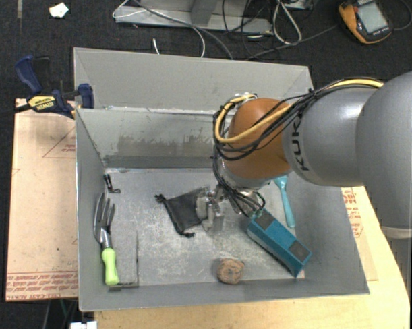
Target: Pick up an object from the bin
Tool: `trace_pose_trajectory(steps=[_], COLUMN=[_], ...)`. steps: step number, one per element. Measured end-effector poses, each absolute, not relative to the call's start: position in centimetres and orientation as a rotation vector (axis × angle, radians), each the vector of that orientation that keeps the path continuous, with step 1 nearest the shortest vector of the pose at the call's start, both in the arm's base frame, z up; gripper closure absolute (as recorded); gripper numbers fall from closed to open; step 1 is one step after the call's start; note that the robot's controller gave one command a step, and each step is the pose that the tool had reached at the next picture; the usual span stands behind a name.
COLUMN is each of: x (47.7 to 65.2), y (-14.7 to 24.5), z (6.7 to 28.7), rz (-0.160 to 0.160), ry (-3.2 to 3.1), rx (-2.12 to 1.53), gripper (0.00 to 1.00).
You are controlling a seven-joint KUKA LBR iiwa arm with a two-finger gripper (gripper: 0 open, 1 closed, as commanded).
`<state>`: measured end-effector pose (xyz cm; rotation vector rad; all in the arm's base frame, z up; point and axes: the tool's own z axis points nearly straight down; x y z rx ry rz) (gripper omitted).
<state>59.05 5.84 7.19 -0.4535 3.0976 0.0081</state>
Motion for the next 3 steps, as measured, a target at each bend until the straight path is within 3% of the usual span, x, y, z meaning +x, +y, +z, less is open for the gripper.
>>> trace_pose_trajectory(steps=[1,2,3], x=[59.0,60.0,59.4], y=[5.8,6.0,7.2], z=[7.2,11.9,19.5], rz=[0.008,0.009,0.010], ry=[3.098,3.098,3.105], rx=[-0.453,-0.481,-0.428], gripper=[1.00,1.00,1.00])
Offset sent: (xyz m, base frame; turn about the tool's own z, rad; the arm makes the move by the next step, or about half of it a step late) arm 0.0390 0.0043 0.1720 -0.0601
